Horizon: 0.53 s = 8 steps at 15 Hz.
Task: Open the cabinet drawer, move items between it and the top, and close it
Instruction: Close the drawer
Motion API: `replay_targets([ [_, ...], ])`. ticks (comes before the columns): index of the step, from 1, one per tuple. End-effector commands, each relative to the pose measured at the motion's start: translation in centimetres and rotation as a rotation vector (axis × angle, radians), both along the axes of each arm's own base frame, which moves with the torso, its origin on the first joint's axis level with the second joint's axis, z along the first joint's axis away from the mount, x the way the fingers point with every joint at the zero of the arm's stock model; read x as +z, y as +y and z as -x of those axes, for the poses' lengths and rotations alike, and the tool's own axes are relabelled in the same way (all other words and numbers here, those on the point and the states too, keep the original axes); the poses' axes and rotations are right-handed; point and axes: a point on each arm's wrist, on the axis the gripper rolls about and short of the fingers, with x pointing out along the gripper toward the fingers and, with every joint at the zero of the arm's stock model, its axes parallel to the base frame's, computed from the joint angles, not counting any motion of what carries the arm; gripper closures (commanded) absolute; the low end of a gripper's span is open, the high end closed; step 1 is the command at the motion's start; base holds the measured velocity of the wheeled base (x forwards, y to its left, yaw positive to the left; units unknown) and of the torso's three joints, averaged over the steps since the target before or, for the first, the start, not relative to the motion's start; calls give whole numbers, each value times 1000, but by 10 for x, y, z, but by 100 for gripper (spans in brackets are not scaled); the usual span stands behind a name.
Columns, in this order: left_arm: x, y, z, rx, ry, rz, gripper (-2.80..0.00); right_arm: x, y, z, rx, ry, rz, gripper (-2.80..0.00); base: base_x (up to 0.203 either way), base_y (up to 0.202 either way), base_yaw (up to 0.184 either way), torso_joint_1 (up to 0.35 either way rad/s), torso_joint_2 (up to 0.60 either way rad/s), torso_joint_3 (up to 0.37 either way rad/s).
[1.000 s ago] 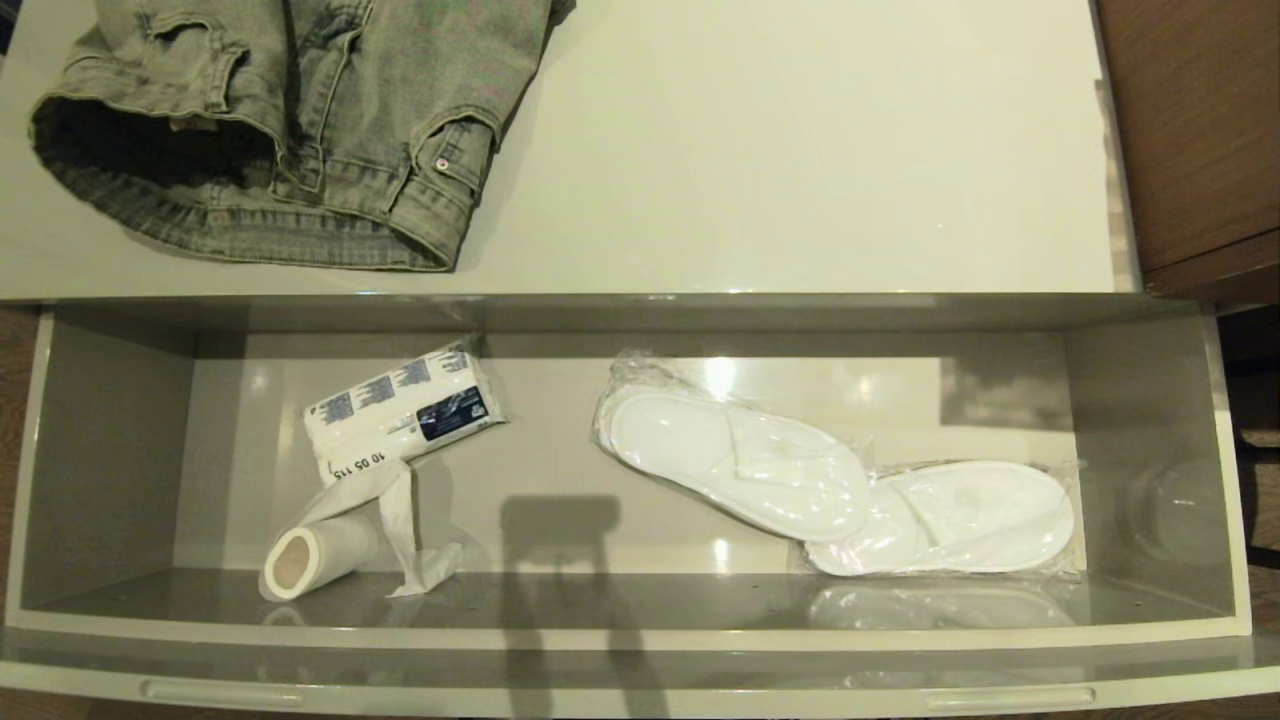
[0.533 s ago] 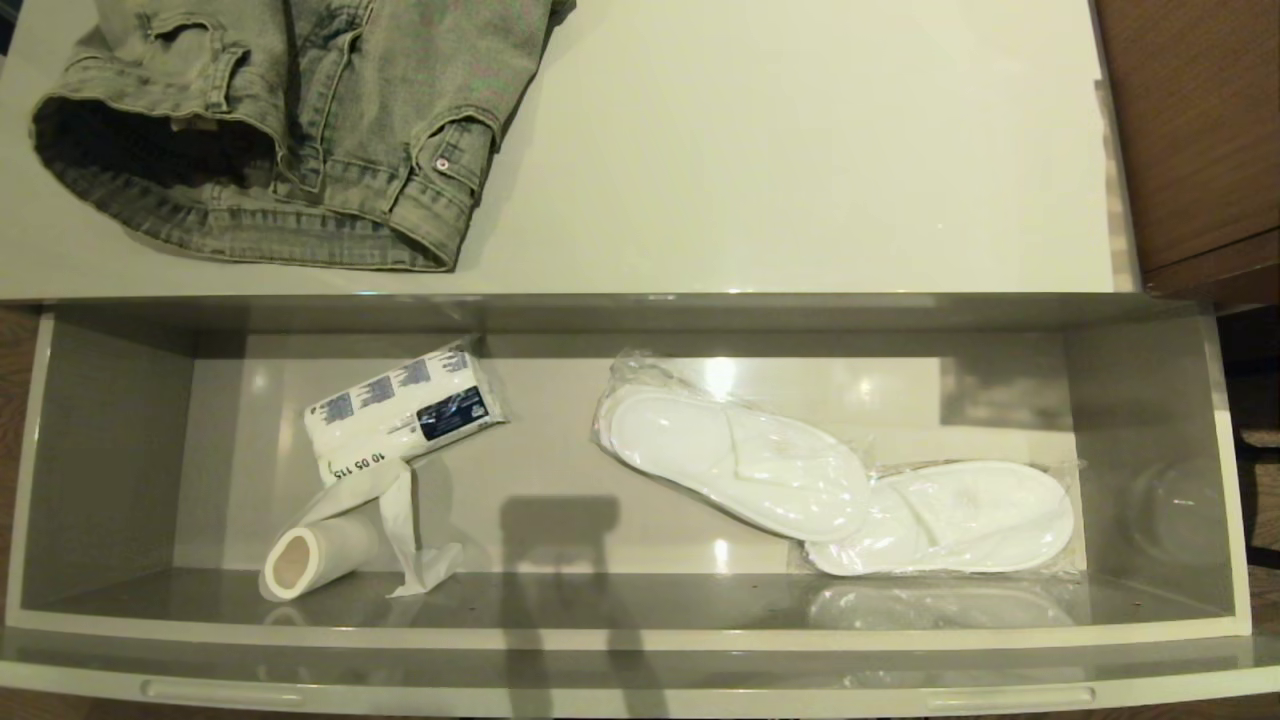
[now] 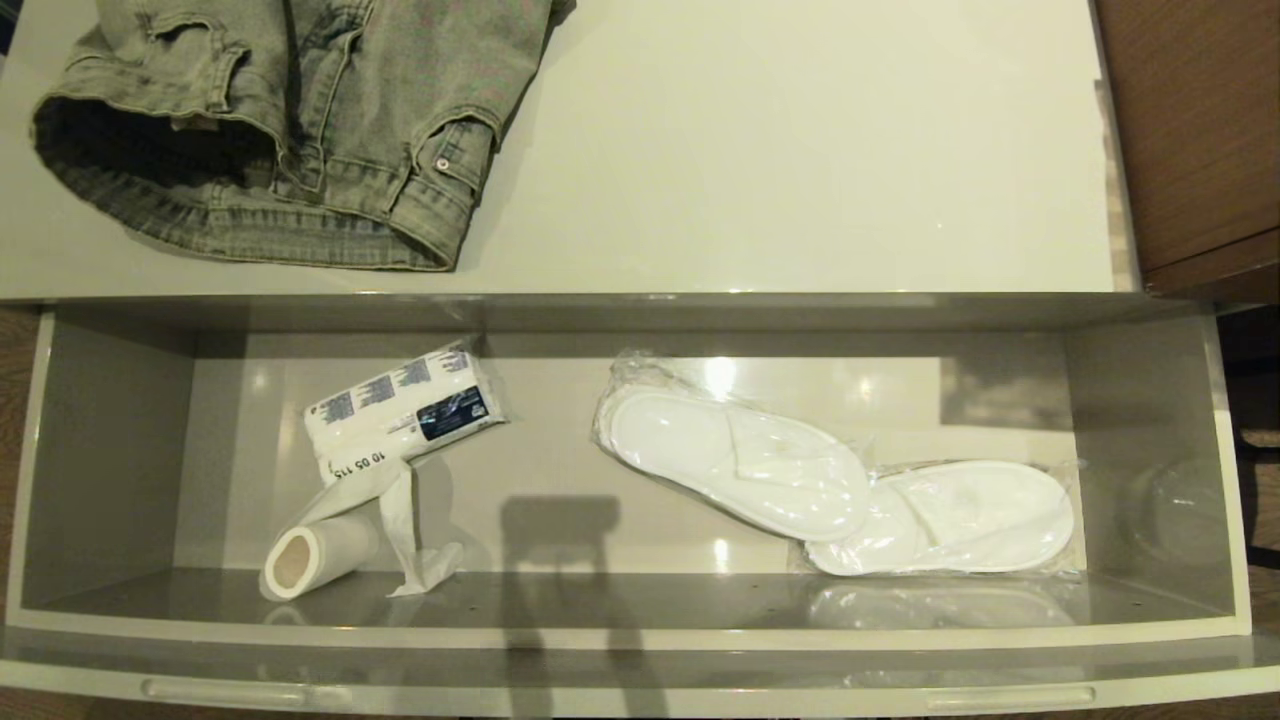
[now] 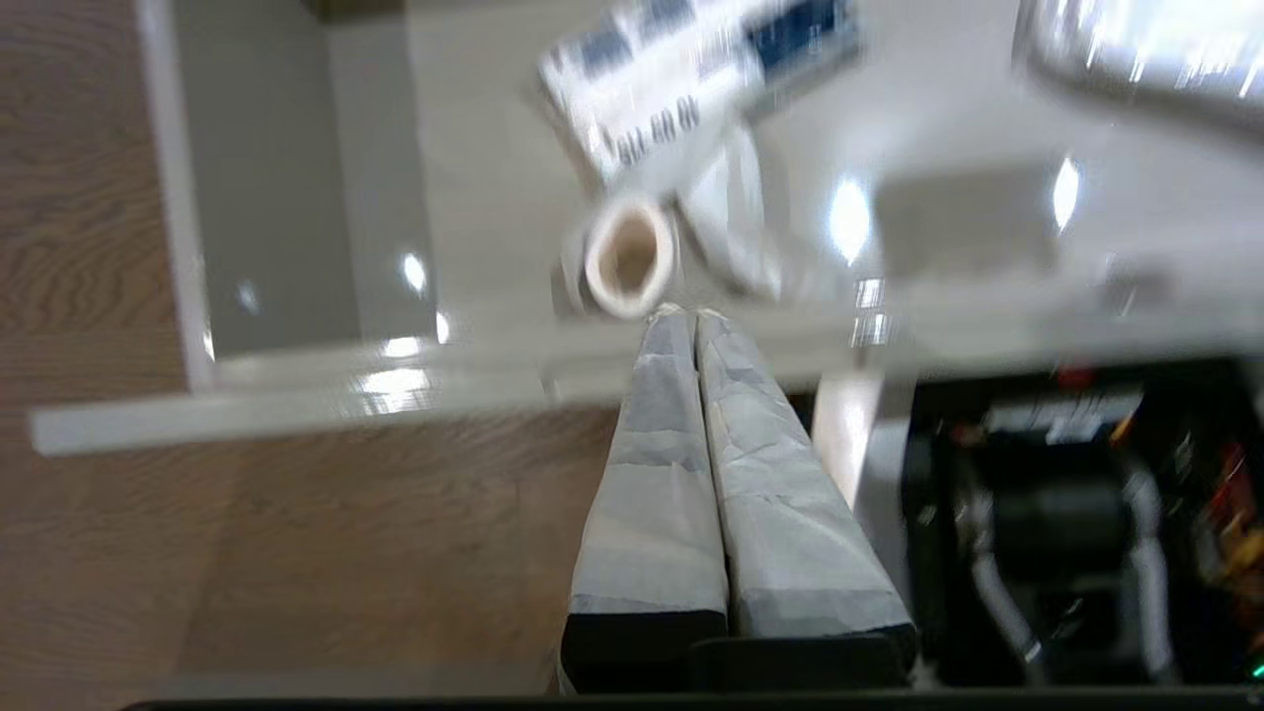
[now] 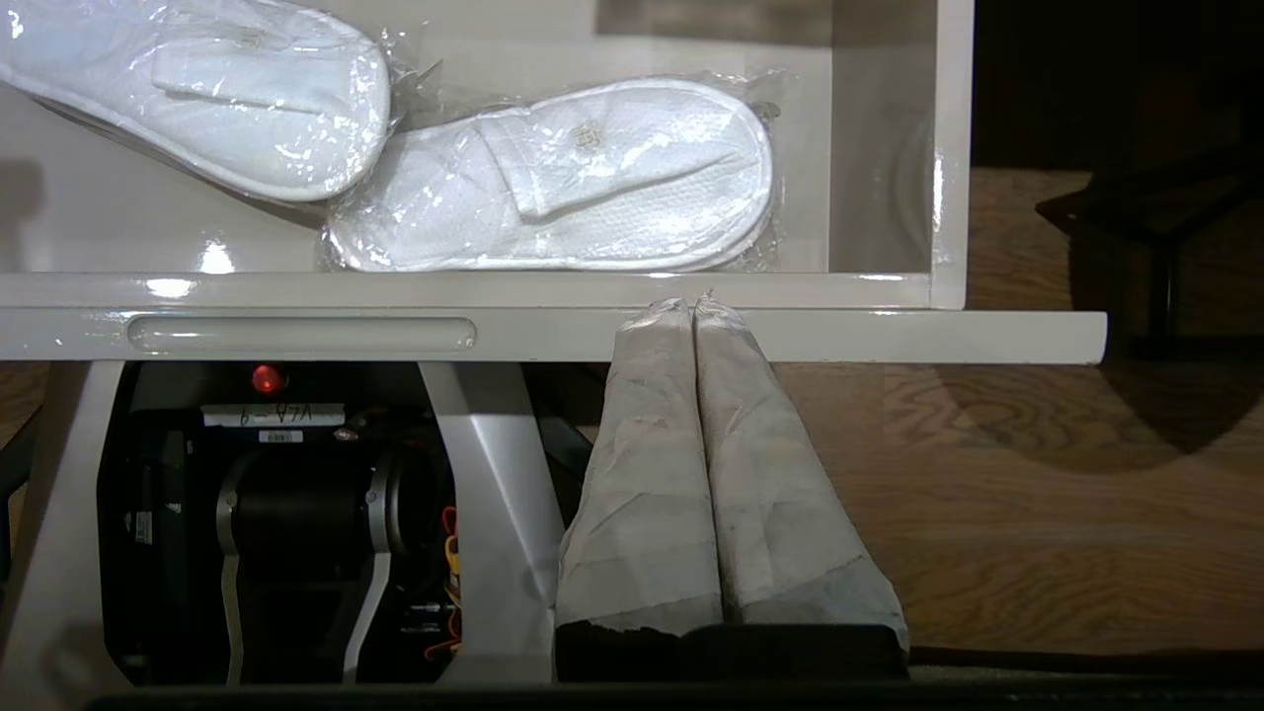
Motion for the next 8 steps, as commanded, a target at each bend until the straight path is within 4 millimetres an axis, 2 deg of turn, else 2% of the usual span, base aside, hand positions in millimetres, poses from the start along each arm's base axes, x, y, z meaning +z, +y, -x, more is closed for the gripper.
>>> replay_targets([
  [1, 50, 0, -12, 4, 74, 80, 0, 0, 0, 0, 0, 2, -6, 0, 0, 0, 0, 0, 0, 0],
  [2, 77, 0, -15, -4, 111, 126, 0, 0, 0, 0, -1, 3, -9, 0, 0, 0, 0, 0, 0, 0],
  [3, 86, -1, -20, -22, 239, 165, 0, 0, 0, 0, -1, 3, -9, 0, 0, 0, 0, 0, 0, 0],
  [5, 84, -2, -20, -70, 514, 236, 0, 0, 0, 0, -1, 3, -9, 0, 0, 0, 0, 0, 0, 0],
  [8, 72, -4, -5, -121, 954, 302, 0, 0, 0, 0, -1, 3, -9, 0, 0, 0, 0, 0, 0, 0],
])
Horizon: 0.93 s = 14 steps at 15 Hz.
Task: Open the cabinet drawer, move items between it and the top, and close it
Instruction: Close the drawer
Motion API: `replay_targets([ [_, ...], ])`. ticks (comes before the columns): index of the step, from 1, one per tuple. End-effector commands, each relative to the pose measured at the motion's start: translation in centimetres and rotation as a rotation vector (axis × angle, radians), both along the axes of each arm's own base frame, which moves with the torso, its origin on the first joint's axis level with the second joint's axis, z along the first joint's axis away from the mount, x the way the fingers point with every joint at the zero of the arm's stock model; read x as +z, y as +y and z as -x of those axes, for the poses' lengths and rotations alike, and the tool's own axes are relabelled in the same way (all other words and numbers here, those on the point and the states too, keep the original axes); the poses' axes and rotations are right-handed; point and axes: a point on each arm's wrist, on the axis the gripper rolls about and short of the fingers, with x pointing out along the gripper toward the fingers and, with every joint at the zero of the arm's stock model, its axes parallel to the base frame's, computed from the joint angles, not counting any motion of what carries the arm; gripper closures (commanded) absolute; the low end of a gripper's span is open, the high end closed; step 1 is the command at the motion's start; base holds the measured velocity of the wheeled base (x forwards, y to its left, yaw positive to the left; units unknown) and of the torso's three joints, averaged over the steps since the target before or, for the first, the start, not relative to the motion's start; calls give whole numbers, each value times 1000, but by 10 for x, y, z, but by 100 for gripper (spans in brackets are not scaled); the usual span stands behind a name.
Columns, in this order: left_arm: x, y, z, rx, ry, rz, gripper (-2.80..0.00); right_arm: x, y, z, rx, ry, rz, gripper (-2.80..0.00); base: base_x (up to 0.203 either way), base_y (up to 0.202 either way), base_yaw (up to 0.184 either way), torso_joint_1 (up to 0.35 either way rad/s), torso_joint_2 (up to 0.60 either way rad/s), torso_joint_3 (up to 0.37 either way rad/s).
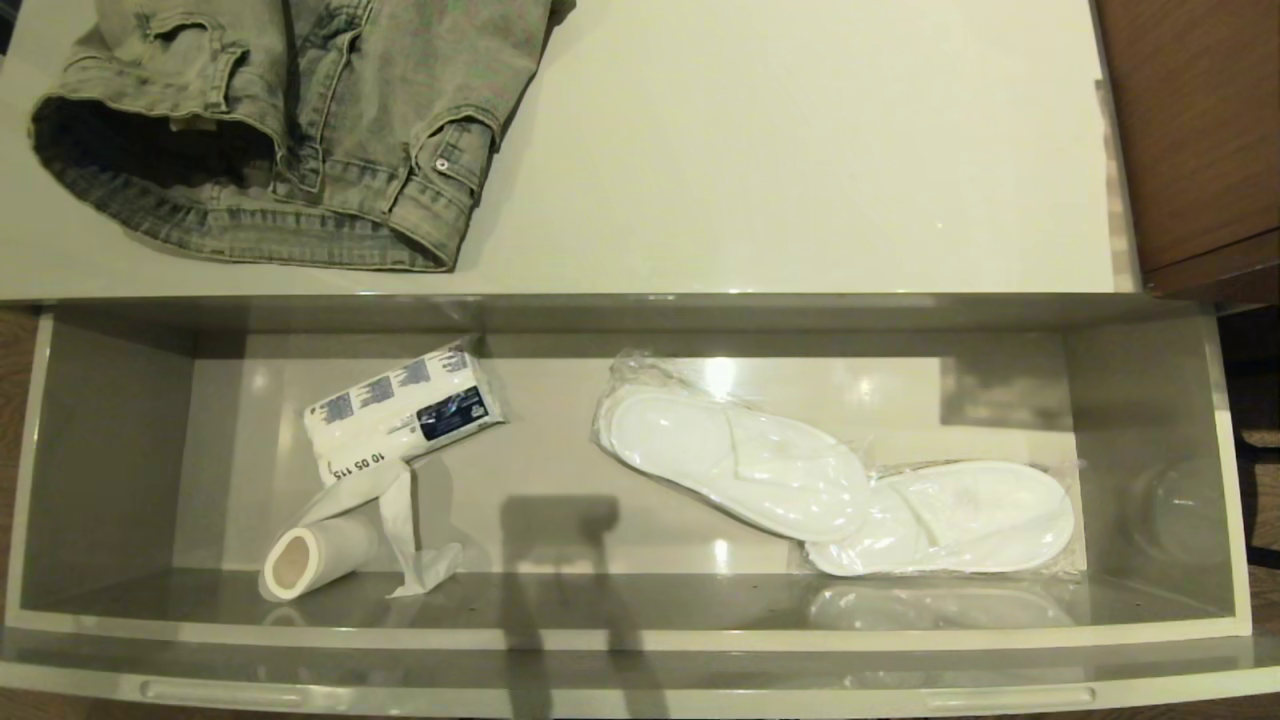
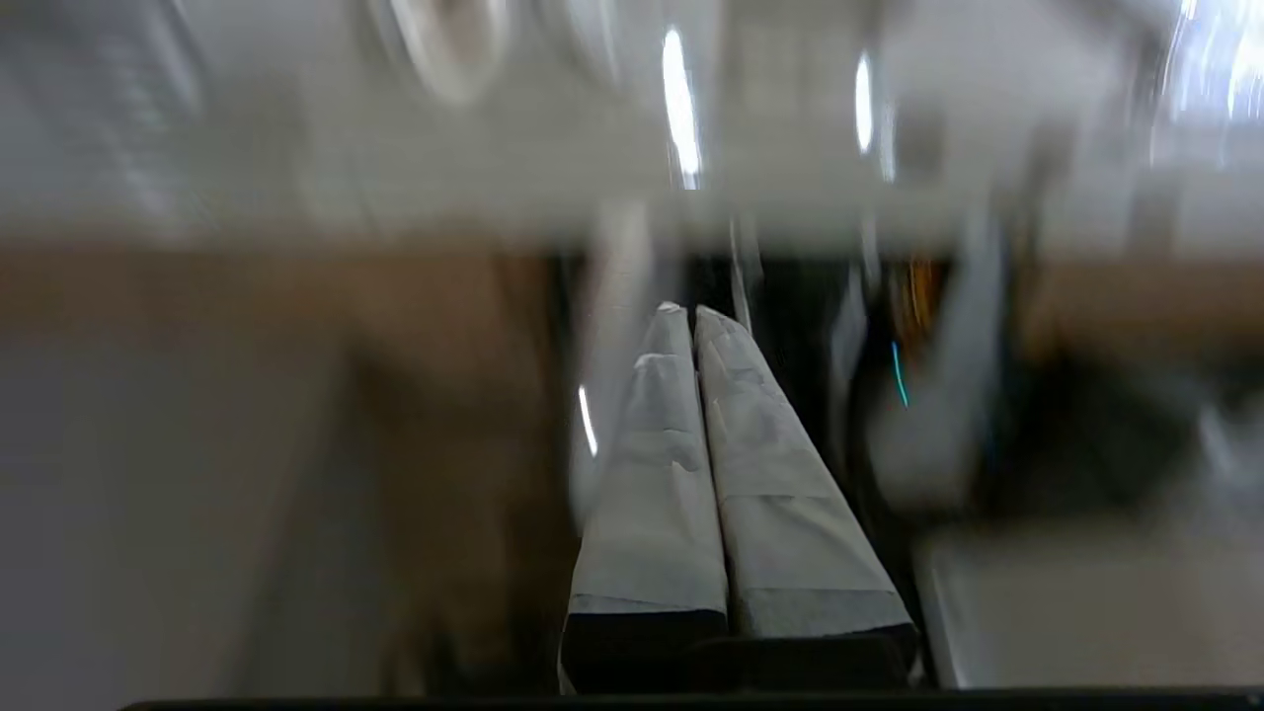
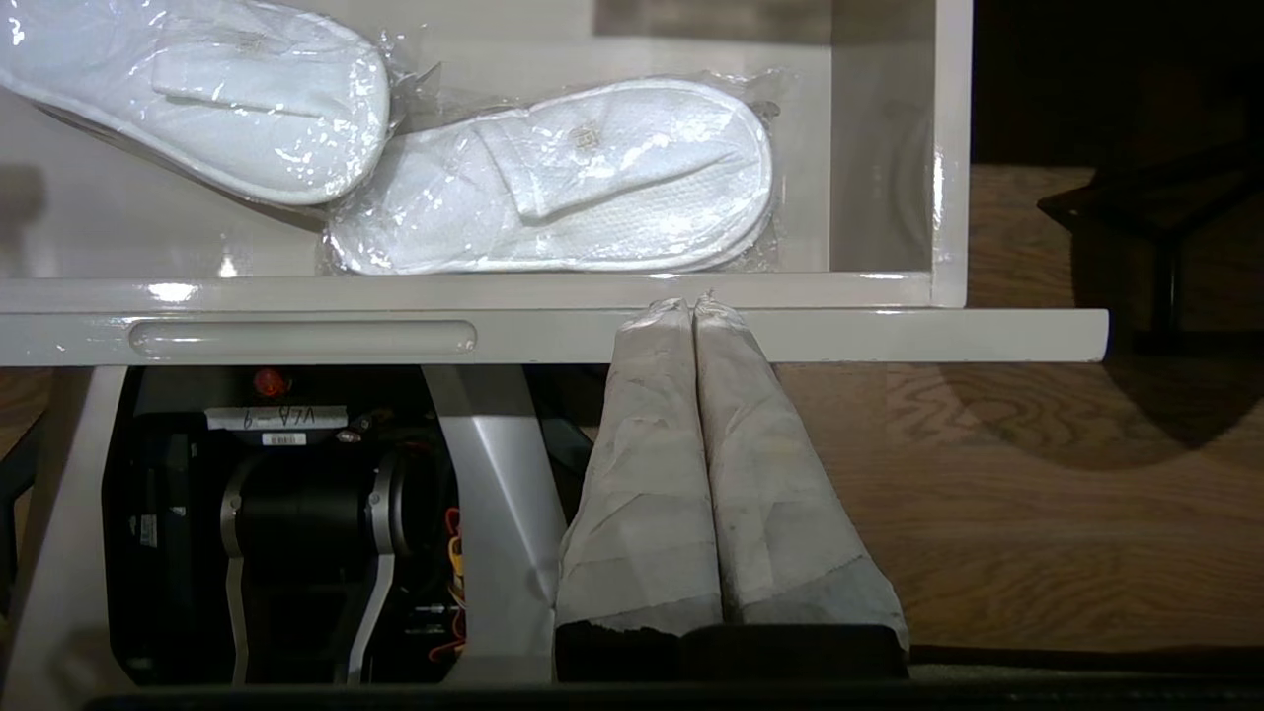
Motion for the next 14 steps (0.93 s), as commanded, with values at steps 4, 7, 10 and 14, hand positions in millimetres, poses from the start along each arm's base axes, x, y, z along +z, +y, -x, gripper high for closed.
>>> replay_targets([
  [4, -46, 0, 11, -95, 431, -67, 0, 0, 0, 0, 1, 3, 2, 0, 0, 0, 0, 0, 0, 0],
  [7, -67, 1, 15, -119, 462, -165, 0, 0, 0, 0, 1, 3, 0, 0, 0, 0, 0, 0, 0, 0],
  [10, -68, -3, 8, -81, 458, -86, 0, 0, 0, 0, 1, 3, 0, 0, 0, 0, 0, 0, 0, 0],
  [14, -75, -4, -3, -108, 359, -52, 0, 0, 0, 0, 1, 3, 0, 0, 0, 0, 0, 0, 0, 0],
])
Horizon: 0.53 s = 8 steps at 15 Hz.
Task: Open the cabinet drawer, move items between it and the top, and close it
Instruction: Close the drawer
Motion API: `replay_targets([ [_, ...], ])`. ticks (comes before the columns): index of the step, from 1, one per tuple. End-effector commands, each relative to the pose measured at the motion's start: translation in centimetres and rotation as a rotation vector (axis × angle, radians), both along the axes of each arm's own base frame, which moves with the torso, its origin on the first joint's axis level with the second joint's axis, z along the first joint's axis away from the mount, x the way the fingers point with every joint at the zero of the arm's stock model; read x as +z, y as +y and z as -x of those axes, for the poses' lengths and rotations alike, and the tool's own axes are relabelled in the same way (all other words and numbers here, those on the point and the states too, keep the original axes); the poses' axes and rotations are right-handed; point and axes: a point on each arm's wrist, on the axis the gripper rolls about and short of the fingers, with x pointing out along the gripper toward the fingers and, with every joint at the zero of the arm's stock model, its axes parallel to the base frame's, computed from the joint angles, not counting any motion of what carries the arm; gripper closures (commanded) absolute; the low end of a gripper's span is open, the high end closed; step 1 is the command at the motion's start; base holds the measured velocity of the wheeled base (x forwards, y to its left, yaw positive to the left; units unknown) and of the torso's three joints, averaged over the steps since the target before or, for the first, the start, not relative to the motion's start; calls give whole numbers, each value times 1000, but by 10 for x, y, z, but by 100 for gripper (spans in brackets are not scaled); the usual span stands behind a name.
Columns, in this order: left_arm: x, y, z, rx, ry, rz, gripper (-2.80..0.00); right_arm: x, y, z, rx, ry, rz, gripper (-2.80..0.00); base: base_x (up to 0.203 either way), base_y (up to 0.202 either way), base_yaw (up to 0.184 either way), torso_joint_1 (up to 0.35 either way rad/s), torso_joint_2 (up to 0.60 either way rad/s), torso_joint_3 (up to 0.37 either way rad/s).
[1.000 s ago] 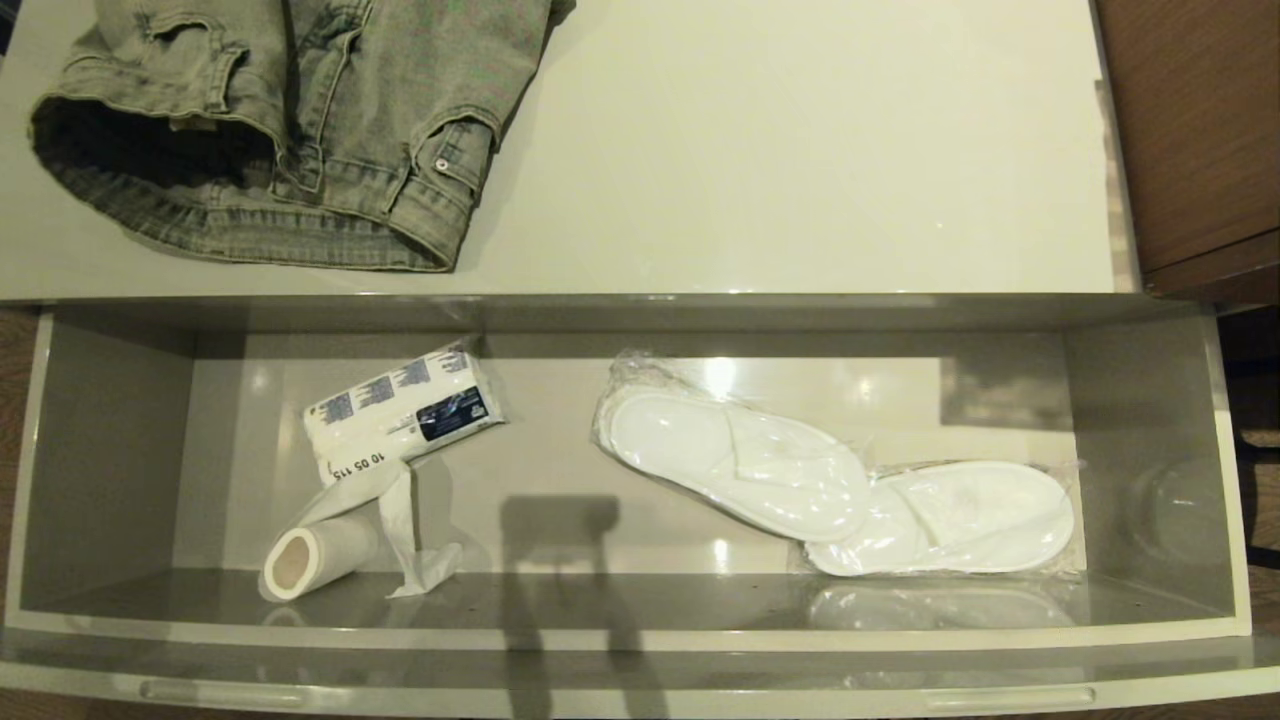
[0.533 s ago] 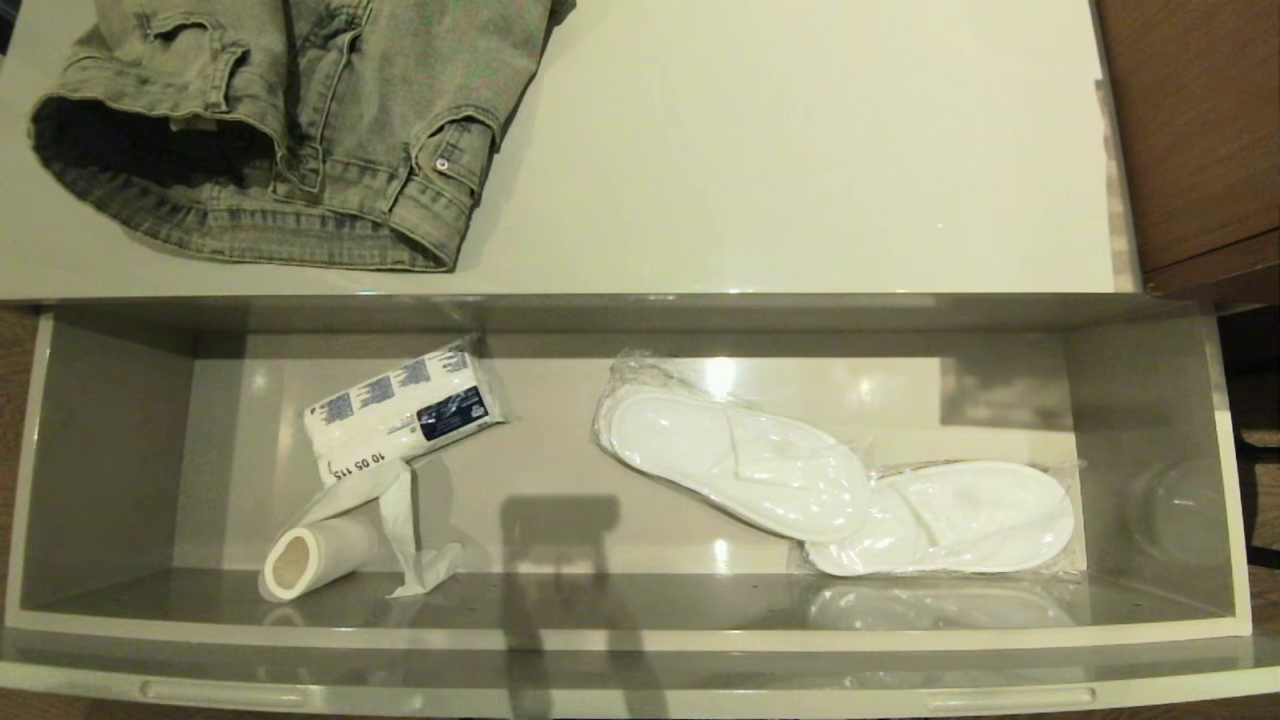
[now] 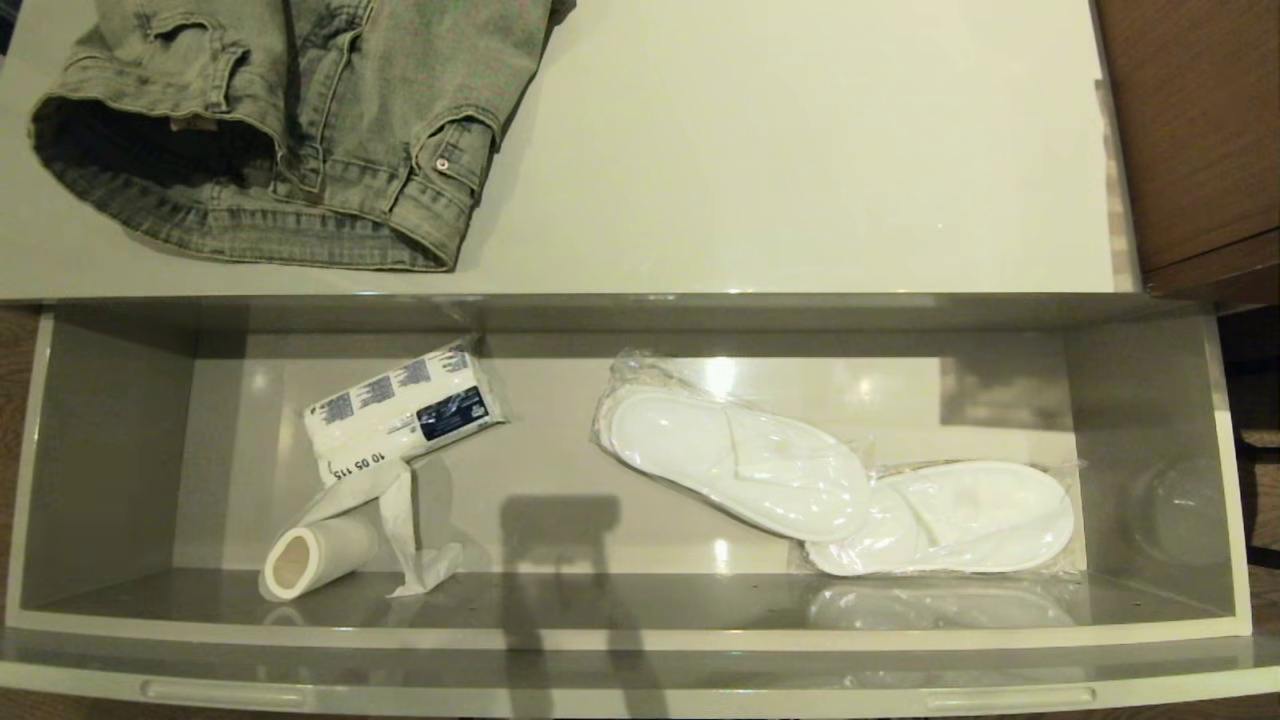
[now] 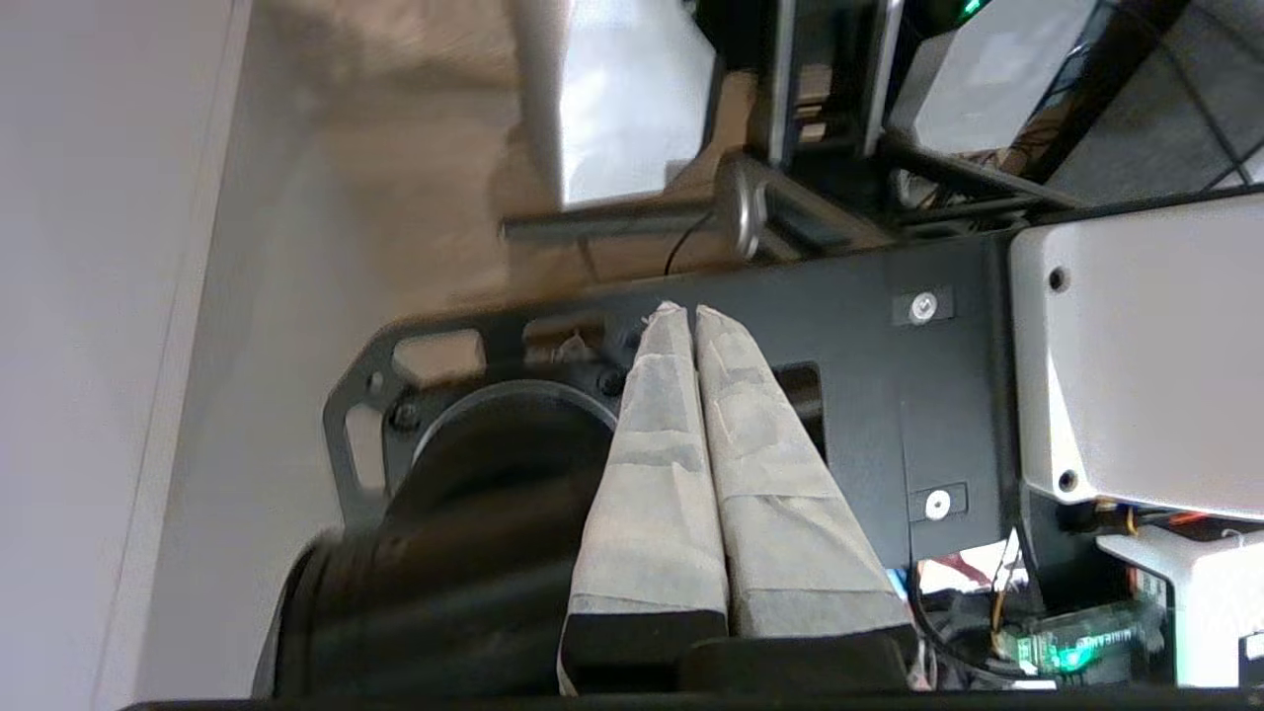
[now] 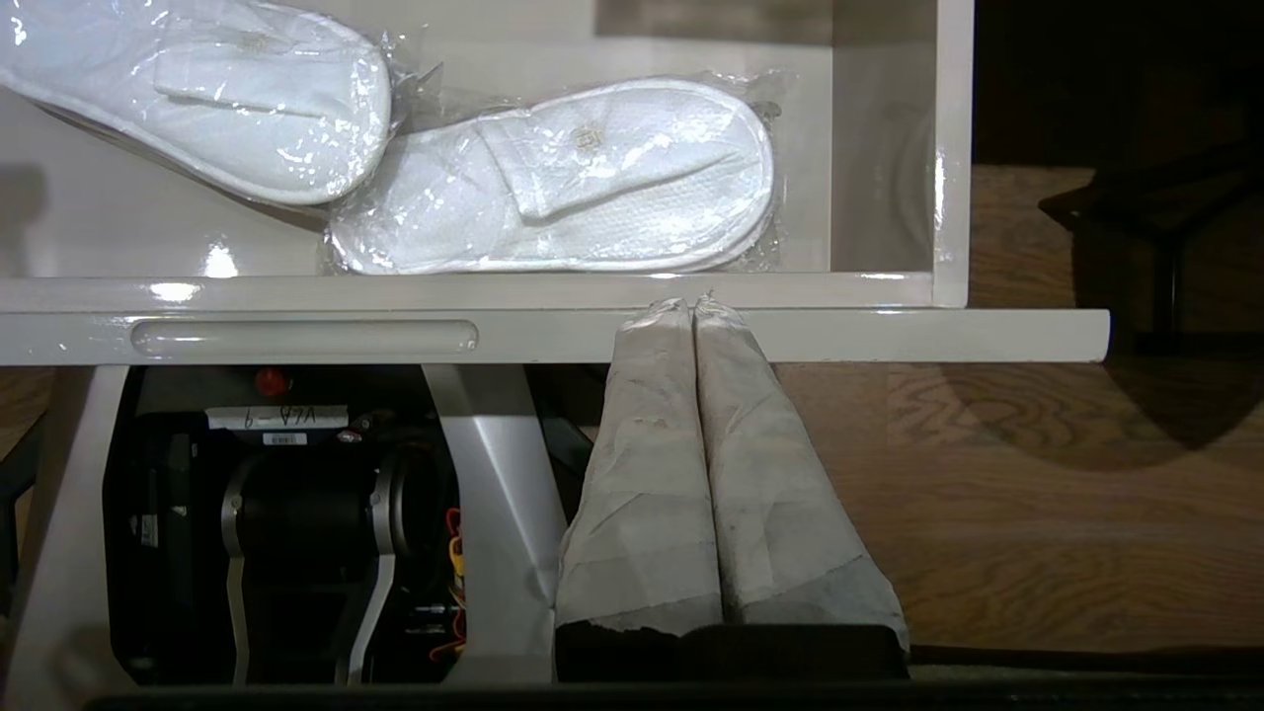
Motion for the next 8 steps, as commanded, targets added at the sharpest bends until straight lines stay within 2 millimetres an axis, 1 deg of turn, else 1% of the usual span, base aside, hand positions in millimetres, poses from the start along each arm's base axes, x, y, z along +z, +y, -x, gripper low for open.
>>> replay_targets([
  [1, -2, 1, -13, 10, -76, 13, 0, 0, 0, 0, 1, 3, 1, 0, 0, 0, 0, 0, 0, 0],
  [3, -6, 1, -31, 4, -225, 58, 0, 0, 0, 0, 1, 3, 1, 0, 0, 0, 0, 0, 0, 0],
  [4, -10, 1, -35, -1, -248, 79, 0, 0, 0, 0, 1, 3, 1, 0, 0, 0, 0, 0, 0, 0],
  [5, -16, 1, -36, -5, -277, 81, 0, 0, 0, 0, 1, 3, 2, 0, 0, 0, 0, 0, 0, 0],
  [6, -17, 1, -37, -22, -339, 91, 0, 0, 0, 0, 1, 3, 1, 0, 0, 0, 0, 0, 0, 0],
  [7, -18, 0, -38, -69, -364, 133, 0, 0, 0, 0, 1, 3, 1, 0, 0, 0, 0, 0, 0, 0],
  [8, -19, -1, -38, -92, -352, 153, 0, 0, 0, 0, 1, 3, 1, 0, 0, 0, 0, 0, 0, 0],
])
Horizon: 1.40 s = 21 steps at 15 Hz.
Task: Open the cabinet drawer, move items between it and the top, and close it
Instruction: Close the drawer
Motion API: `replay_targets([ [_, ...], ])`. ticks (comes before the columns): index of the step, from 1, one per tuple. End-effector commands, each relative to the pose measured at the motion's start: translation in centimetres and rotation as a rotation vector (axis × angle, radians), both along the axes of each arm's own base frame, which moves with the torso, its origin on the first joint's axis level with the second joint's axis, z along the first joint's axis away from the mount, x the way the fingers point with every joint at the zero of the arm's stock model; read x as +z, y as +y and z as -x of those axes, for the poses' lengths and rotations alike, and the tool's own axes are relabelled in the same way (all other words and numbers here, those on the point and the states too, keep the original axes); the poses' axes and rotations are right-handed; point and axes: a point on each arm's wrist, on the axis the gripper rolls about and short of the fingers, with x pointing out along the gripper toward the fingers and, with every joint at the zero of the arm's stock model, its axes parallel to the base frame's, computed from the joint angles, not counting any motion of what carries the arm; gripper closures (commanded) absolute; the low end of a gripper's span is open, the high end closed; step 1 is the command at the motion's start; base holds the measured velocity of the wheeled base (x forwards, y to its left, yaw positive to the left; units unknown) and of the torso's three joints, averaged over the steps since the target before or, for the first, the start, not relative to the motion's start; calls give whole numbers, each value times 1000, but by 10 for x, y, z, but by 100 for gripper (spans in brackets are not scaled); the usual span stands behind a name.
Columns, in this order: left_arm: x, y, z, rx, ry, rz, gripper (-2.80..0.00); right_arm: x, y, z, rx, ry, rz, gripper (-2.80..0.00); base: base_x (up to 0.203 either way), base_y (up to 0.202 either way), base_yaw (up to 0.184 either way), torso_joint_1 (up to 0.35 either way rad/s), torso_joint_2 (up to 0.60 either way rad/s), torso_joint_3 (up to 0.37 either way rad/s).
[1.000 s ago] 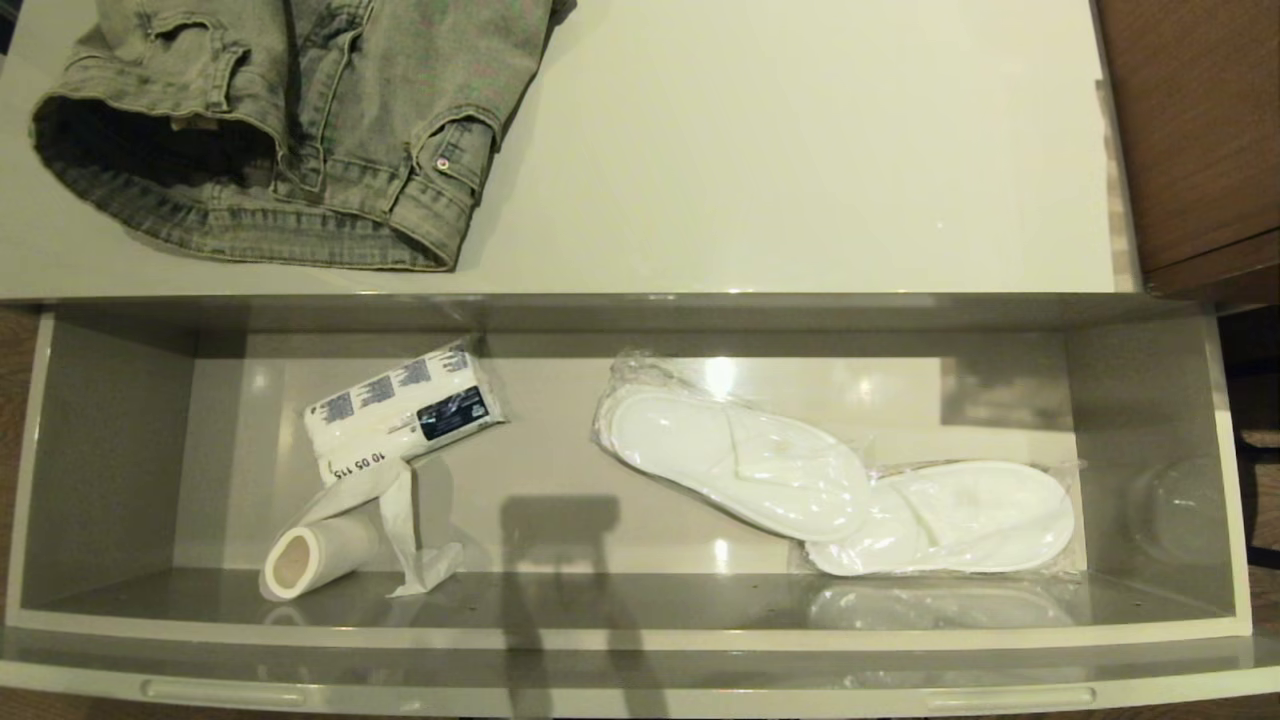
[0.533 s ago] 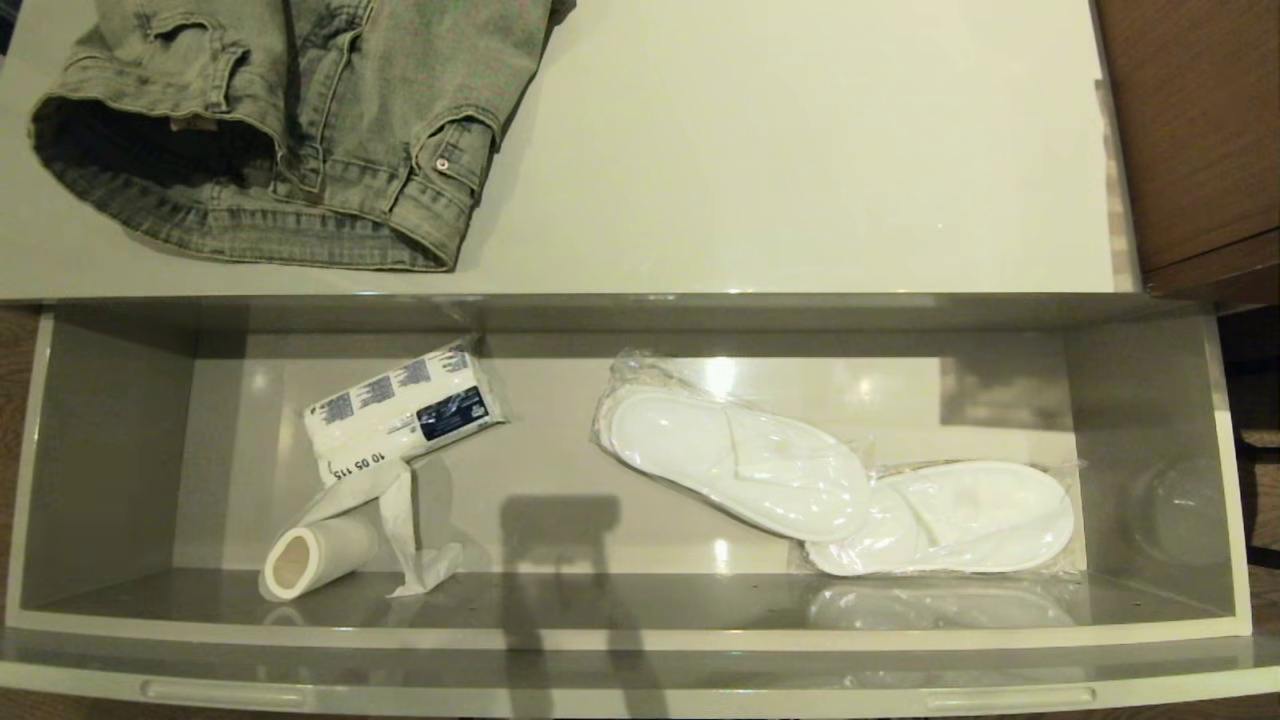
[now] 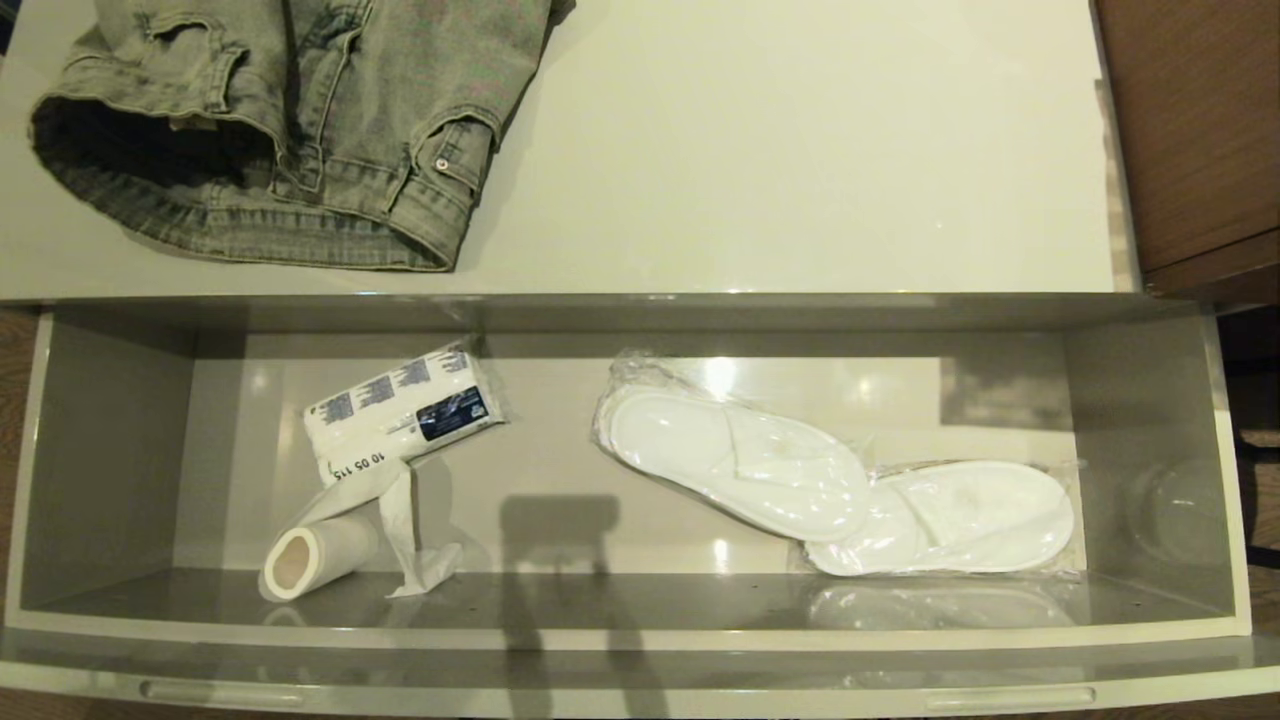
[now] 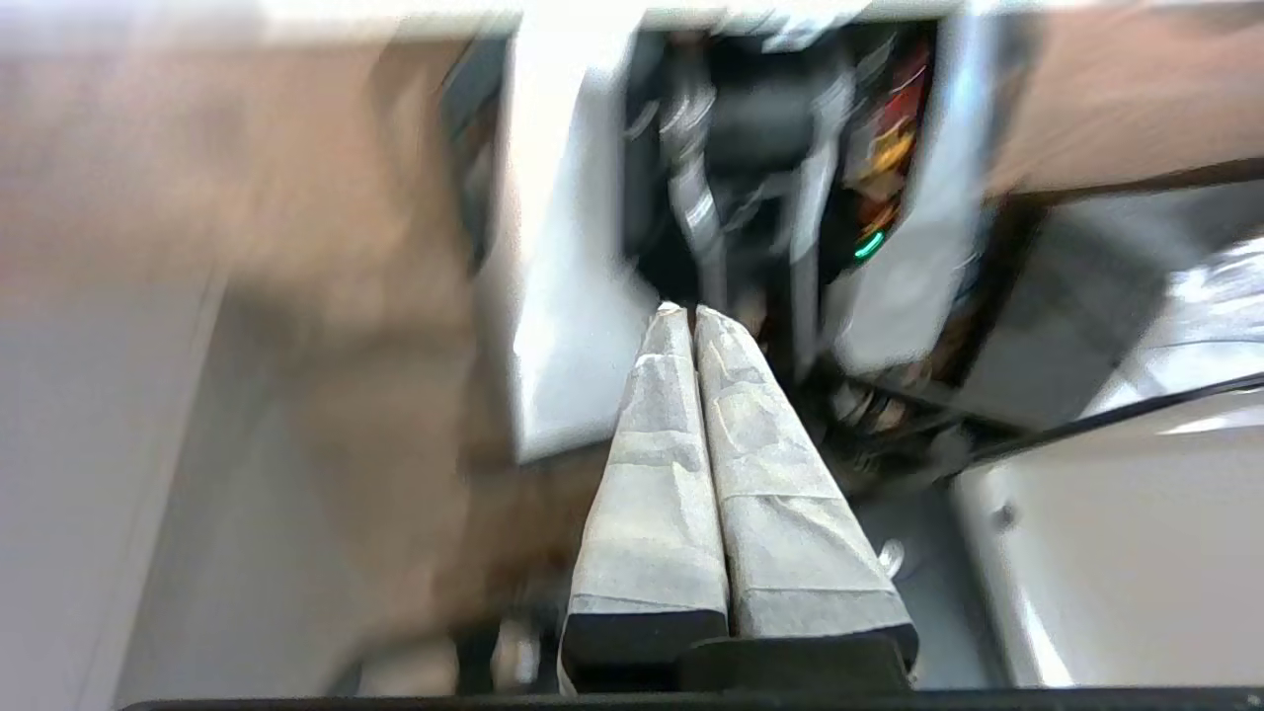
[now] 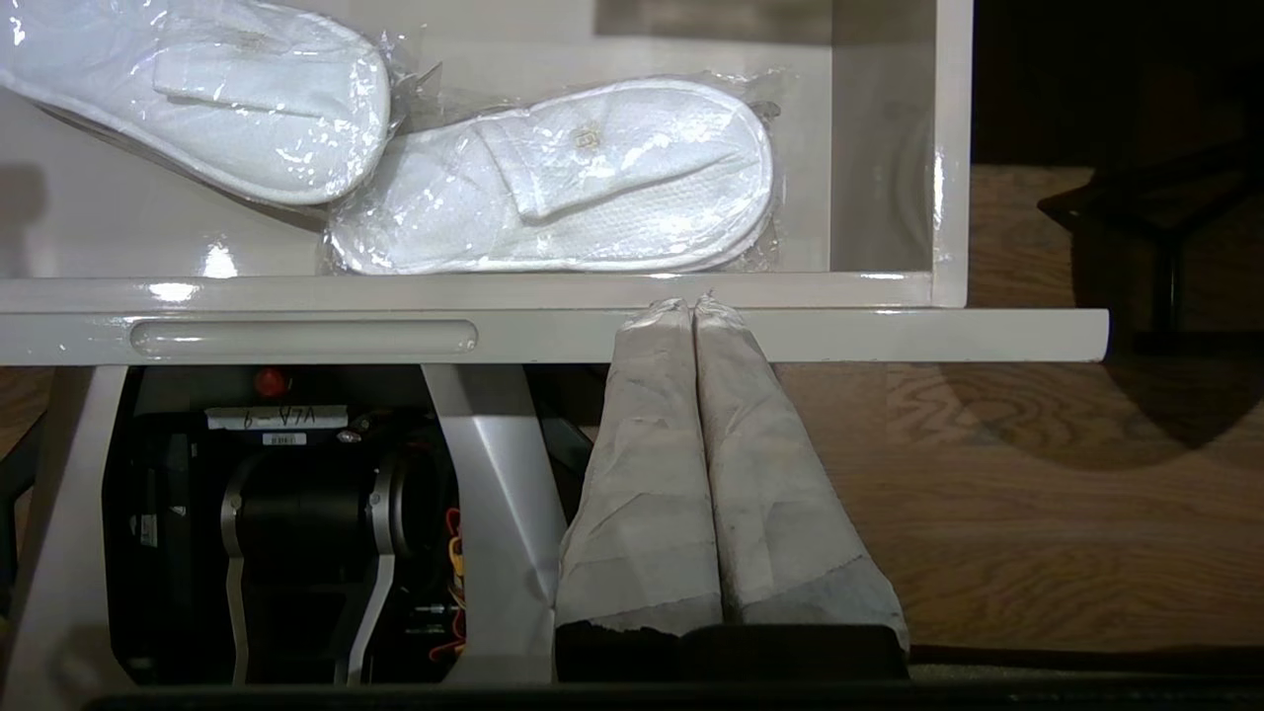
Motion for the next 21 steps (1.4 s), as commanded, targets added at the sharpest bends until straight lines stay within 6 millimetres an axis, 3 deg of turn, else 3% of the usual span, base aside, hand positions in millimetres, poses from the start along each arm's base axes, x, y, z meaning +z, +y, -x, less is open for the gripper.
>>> replay_targets([
  [1, -5, -1, -2, -48, 26, 15, 0, 0, 0, 0, 0, 3, 0, 0, 0, 0, 0, 0, 0, 0],
  [5, -3, 0, -2, -24, 99, -26, 0, 0, 0, 0, 0, 3, 2, 0, 0, 0, 0, 0, 0, 0],
  [8, 21, 1, 1, 8, 200, -36, 0, 0, 0, 0, 2, 3, 6, 0, 0, 0, 0, 0, 0, 0],
  [10, 20, 2, -9, 16, 224, -42, 0, 0, 0, 0, 2, 3, 2, 0, 0, 0, 0, 0, 0, 0],
  [14, -1, 8, -70, 41, 278, -73, 0, 0, 0, 0, 0, 3, 0, 0, 0, 0, 0, 0, 0, 0],
  [17, -18, 5, -81, 15, 316, -89, 0, 0, 0, 0, 0, 3, 2, 0, 0, 0, 0, 0, 0, 0],
  [21, -14, 2, -85, -20, 230, -69, 0, 0, 0, 0, 0, 3, 0, 0, 0, 0, 0, 0, 0, 0],
])
